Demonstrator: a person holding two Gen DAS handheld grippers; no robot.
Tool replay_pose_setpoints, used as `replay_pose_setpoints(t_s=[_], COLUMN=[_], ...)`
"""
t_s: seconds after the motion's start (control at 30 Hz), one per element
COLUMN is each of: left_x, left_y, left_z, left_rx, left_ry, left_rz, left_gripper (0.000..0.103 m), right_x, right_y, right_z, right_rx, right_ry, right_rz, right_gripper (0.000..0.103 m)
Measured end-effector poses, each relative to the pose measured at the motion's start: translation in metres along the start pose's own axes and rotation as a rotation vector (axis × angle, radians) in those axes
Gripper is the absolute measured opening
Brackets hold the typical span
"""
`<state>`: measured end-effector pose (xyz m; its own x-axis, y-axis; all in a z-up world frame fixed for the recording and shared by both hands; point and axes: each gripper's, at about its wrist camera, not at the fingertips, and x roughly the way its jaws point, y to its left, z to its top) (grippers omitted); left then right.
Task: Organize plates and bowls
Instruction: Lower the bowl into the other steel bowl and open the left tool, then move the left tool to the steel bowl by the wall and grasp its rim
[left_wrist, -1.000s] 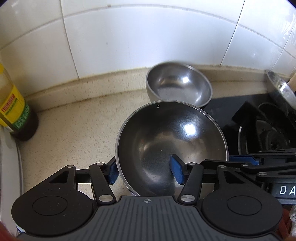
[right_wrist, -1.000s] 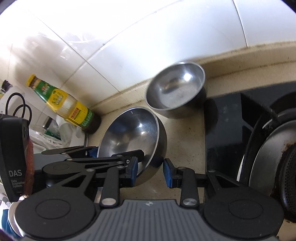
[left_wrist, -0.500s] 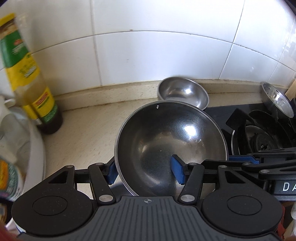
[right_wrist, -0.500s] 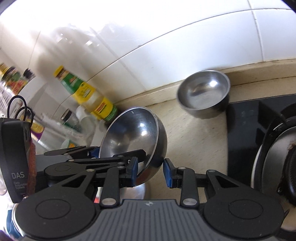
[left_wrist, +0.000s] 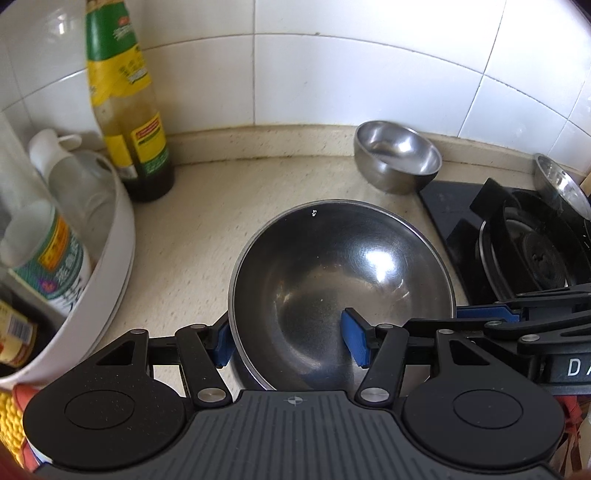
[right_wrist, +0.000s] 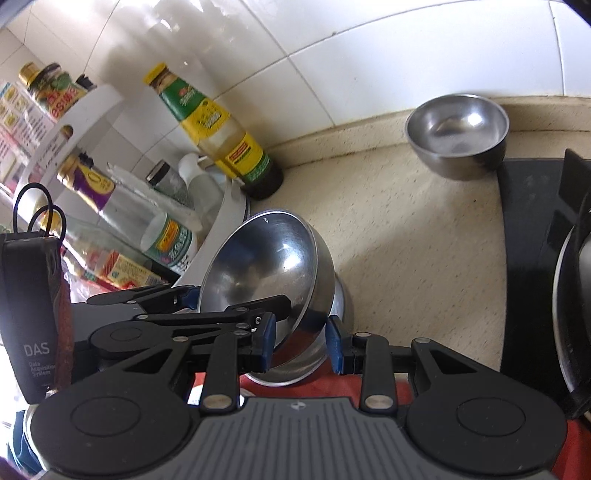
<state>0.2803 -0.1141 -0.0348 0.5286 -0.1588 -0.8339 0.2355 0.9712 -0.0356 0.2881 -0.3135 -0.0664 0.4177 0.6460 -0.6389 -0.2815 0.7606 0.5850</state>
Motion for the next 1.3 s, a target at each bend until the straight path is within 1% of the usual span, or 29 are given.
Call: replay_pose_setpoints(t_s=[0.2,0.3,0.43,0.5,0.57,0.7,0.77,0.97,1.07,1.13,1.3], left_x=[0.002,0.002,0.003,0.003,0.003,0.003,0.002,-0.001,-0.004,-0.006,-0.007], left_y=[0.005,0.004,0.004,0.005,0.006,0.007,0.007,0.006,0.004,0.002,-0.008], left_z=[-0.008,-0.009,-0.010,-0.010,-0.010,-0.009,-0.008,-0.004,0.000,0.003,0.013], left_rx=[-0.003,0.006,0.013,0.017,0.014,0.013,0.014,0.028,0.040,0.051,0.083], left_ry=[0.012,0.006,0.006,0.002,0.000,-0.002,-0.005,-0.020,-0.033,-0.044,-0.061], left_rz=[0.001,0.010,0.006,0.007,0.003,0.007,0.011,0.024,0.030,0.036,0.036], left_gripper=[0.066,0.067,0.070,0.072,0.077,0.079,0.082,0.084,0.090,0.091,0.094], right_x=[0.006,0.007,0.007,0.006,0.002,-0.002,-0.002,-0.004,-0.006,-0.009,-0.015], right_y=[0.004,0.005,0.009,0.008,0.008,0.008,0.005,-0.005,-0.009,-0.012,-0.021], right_z=[-0.004,-0.004,-0.003,-0.002,0.000,0.002,0.002,0.004,0.008,0.010,0.018], right_rx=[-0.001,-0.005,-0.023,-0.024,-0.027,-0.041,-0.032,-0.006,0.004,0.007,0.022], right_ry=[0.016,0.016,0.009,-0.002,-0.019,-0.043,-0.039,-0.036,-0.039,-0.047,-0.062], right_rz=[-0.008,-0.017,-0.050,-0.052,-0.053,-0.074,-0.076,-0.080,-0.083,-0.089,-0.103], right_gripper=[0.030,0.031,0.032,0.032,0.035,0.038,0.038,0.039,0.041,0.045,0.049])
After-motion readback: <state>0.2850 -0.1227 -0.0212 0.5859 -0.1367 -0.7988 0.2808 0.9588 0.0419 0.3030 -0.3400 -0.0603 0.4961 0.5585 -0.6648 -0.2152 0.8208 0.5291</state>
